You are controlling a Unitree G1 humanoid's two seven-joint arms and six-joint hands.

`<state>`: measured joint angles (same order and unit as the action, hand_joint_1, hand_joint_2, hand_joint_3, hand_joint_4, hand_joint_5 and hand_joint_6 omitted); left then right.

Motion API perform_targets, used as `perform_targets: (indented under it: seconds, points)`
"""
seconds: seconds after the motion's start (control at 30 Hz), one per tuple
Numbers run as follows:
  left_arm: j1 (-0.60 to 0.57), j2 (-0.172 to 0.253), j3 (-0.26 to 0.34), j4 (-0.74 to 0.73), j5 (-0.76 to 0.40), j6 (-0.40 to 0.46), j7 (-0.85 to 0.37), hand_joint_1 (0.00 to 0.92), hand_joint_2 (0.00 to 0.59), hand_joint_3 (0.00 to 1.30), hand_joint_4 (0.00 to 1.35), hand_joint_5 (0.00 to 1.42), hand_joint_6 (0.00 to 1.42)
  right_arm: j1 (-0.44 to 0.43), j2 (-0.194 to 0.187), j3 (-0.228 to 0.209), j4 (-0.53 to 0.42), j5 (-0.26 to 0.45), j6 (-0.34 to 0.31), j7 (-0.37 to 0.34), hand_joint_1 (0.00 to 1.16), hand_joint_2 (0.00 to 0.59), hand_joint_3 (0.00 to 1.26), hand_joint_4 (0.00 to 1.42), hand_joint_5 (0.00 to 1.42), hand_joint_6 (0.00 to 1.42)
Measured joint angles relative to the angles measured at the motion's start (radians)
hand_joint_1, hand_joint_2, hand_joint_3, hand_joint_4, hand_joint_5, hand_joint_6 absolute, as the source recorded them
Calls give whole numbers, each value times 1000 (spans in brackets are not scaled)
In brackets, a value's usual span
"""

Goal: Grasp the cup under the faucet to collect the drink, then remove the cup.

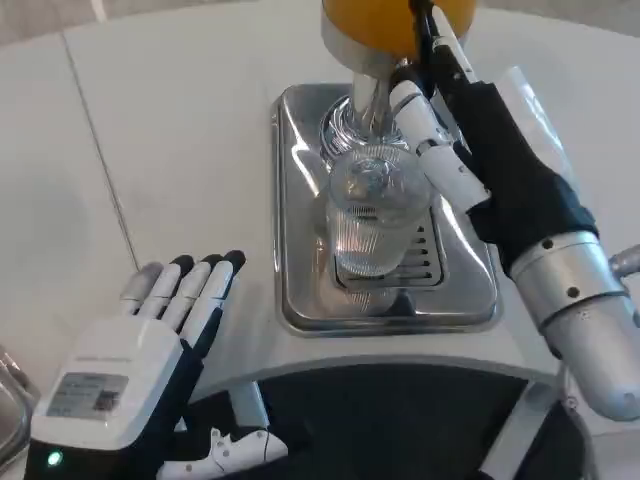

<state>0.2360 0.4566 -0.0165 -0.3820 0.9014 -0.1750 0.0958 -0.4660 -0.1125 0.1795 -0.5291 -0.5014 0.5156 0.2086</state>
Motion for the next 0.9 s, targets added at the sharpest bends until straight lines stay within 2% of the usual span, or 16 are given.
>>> perform_targets:
  seconds: [0.17,0.3,0.53,0.83,0.9]
  points:
    - [-6,0,-2,9,0,-2,0,0,69,0,0,0,0,-6,-54,34,-85,-59,92,73,0,578,0,0,0,0]
    - [-15,-2,-8,11,1,-3,0,0,70,0,0,0,0,-28,-73,59,-117,-92,137,116,0,581,0,0,0,0]
    - [-31,-5,-22,14,1,-3,0,0,70,0,0,0,0,-73,-102,84,-116,-137,146,150,0,585,0,0,0,0]
    - [-38,-8,-33,37,-9,-8,27,0,61,0,0,1,4,-151,-177,113,-82,-195,147,238,0,586,0,0,0,0]
    - [-41,-9,-37,41,-25,-19,43,0,57,0,0,4,18,-163,-182,114,-75,-203,147,253,0,586,0,0,0,0]
